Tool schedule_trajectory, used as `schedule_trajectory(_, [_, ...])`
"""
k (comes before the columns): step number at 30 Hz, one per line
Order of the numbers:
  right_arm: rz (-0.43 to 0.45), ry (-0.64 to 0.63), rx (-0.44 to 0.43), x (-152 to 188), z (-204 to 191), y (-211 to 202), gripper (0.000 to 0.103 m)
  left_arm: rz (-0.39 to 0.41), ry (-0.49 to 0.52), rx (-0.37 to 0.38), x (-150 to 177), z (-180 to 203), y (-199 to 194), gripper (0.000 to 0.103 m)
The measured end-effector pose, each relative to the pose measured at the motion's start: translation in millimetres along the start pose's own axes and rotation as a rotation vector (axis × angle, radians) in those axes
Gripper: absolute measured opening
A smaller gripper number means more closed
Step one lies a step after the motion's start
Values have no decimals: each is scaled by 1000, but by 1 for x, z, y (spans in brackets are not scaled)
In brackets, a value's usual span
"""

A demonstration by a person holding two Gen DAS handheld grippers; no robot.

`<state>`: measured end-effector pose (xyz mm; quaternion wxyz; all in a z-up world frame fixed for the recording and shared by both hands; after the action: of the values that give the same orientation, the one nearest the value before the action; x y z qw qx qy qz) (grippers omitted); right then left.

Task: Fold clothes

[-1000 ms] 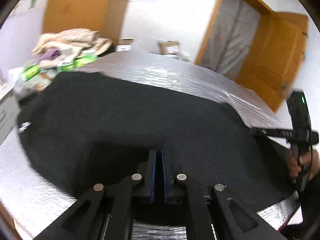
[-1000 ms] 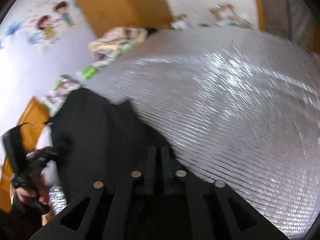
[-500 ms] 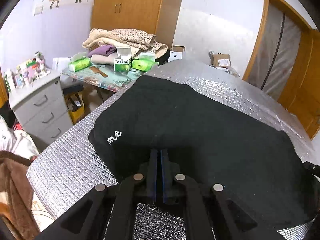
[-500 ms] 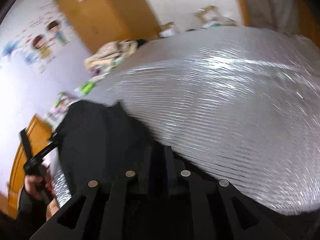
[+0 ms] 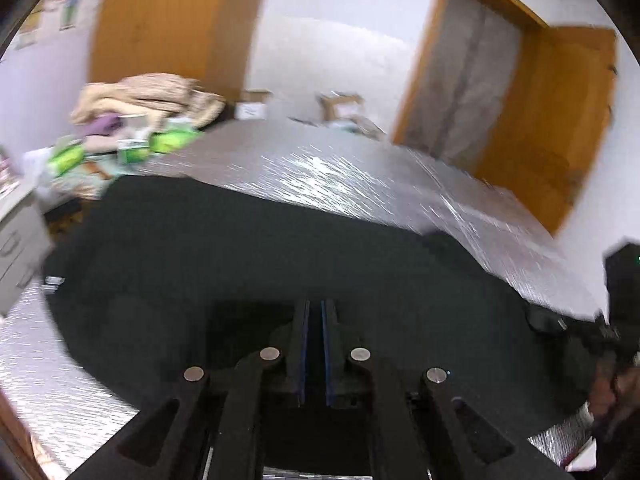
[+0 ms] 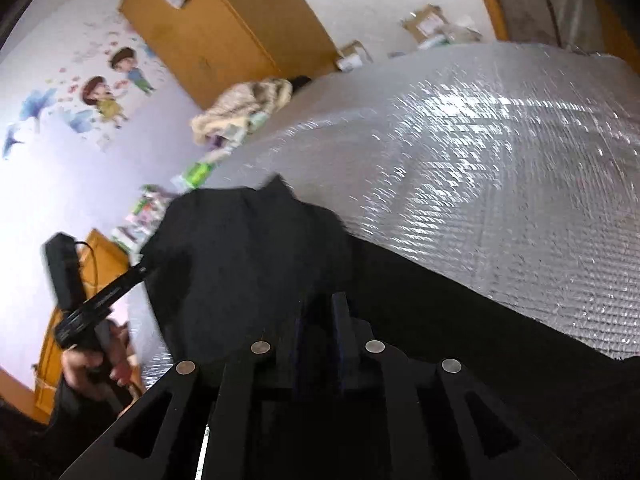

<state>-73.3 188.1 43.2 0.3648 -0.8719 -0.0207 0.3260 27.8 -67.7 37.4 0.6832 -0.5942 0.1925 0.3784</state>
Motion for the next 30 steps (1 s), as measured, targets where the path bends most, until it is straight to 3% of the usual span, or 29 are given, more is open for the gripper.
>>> schedule_trajectory(2, [1,47,10,0,12,1,5,-42,5,8,11,4,12,4])
schedule_trajectory(5, [45,99,74,-1,34,-11,4,-32,6,21,13,1,13,5])
schedule_trajectory(9, [106,141,182,5,59,-38,11,-39,15,13,11,2,14,5])
schedule_trajectory(12, [126,134,171,12,59,-55,11,-39,18,14,10,6,13,5])
schedule_trajectory(16, [149,97,159,23,55,-80,11,-25,61,86,4,33,10,5])
schedule_trajectory(19, [214,101,202,26,66,-113,11,-17,110,149,1,61,11,5])
schedule_trajectory(21, [263,108,237,28,74,-137,18,-20,140,182,-1,78,15,5])
schedule_trajectory(23, [330,143,309,29,90,-168,26,-30,172,208,1,94,19,5])
schedule_trajectory(25, [384,199,411,35,113,-199,26,-44,199,229,3,107,24,5])
schedule_trajectory(27, [404,259,510,44,136,-222,27,-59,220,243,7,117,29,5])
schedule_trajectory(30, [392,323,589,60,159,-240,28,-73,244,250,10,127,34,5])
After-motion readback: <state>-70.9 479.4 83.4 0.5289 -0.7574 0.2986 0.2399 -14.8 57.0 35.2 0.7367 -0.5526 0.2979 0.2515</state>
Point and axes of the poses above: each gripper's, at about its wrist camera, not at the fingertips, and y roughly the way its jaws point, z to its right, x to its underside, the point moved 5 cm from there along y, roughly the way its jaws point, and after that the axes turned 1 degree about -z, right-handed, at the moved point
